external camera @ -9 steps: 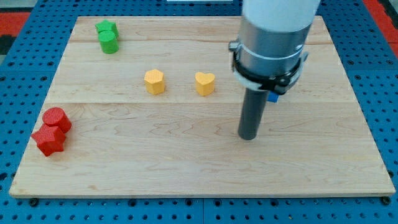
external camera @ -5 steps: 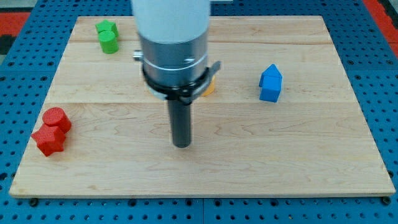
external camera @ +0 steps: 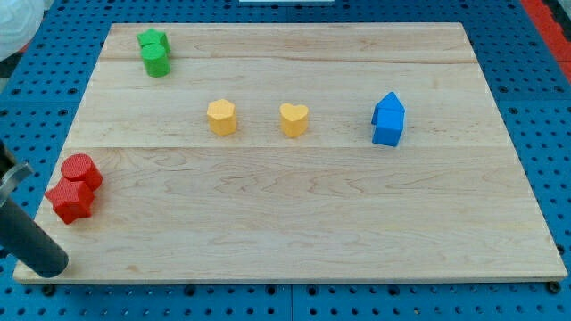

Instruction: Move the red blocks to the left center of the board

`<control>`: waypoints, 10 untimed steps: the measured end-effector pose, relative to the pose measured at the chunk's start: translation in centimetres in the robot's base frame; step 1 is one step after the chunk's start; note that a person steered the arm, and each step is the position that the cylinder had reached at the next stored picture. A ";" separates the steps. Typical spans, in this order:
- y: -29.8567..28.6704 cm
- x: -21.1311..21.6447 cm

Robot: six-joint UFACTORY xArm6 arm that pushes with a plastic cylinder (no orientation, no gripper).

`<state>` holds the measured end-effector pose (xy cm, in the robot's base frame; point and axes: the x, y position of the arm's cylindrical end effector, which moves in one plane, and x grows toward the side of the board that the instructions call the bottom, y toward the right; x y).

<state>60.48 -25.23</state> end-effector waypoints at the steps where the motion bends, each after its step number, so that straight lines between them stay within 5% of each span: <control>1: 0.6 -2.7; 5: 2.0 -9.6; 6: 0.4 -4.8; 7: -4.7 -5.9; 10: -3.5 -13.0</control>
<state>47.45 -28.68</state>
